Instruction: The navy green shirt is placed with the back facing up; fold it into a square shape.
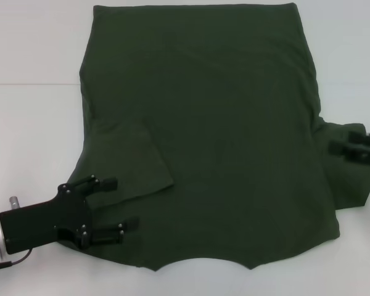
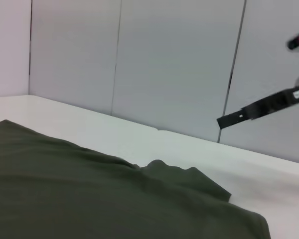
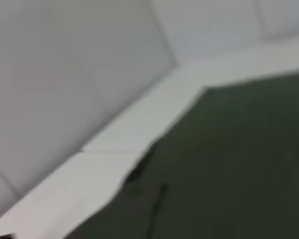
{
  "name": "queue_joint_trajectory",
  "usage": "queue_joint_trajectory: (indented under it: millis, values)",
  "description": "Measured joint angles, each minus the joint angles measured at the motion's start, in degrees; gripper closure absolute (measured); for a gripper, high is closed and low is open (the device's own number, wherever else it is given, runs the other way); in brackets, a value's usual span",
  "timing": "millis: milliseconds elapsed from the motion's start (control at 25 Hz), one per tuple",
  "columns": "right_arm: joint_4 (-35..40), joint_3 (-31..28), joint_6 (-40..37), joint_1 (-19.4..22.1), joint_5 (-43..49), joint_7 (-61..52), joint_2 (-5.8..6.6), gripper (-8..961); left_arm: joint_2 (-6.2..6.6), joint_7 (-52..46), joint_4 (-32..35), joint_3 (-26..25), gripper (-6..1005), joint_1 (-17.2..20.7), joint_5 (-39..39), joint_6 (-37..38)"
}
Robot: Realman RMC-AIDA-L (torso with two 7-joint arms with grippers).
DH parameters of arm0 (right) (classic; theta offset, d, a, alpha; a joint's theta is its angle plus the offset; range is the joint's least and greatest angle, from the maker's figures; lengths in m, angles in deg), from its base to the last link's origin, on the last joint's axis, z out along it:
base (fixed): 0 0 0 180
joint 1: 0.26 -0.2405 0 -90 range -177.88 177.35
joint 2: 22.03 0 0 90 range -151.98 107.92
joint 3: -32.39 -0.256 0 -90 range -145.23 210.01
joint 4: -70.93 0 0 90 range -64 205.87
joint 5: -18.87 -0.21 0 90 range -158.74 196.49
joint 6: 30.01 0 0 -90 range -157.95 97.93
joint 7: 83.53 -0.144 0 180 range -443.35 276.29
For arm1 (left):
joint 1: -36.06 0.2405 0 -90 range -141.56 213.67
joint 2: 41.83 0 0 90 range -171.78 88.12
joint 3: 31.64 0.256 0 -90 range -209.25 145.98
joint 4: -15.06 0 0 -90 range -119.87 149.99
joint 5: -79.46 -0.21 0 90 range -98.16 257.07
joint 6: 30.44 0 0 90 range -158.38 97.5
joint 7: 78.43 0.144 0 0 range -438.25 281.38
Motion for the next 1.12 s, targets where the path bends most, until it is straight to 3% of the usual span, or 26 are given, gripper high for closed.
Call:
queue_joint_trajectory:
  millis: [240,440,640,1120]
  values:
    - [12.0,-3.5,-0.2,-3.3,19.3,-26.5,1.71,29,0.19,0.9,0.0,0.3,62,-0.4,-0.3,0.8]
    - [12.6,-7.9,-0.7,-8.7,33.2,-36.2,2.9,29,0.04,3.3,0.0,0.2,61,-0.4,-0.6,0.7]
    - [10.5,-9.0,0.2,-11.7,38.7,-41.6,3.42,28,0.19,3.5,0.0,0.5,62,-0.4,-0.7,1.2]
    - [-5.3,-7.9,8.9,-14.7,40.1,-45.0,6.81,28,-0.01,5.6,-0.2,0.7,62,0.3,-1.1,3.4]
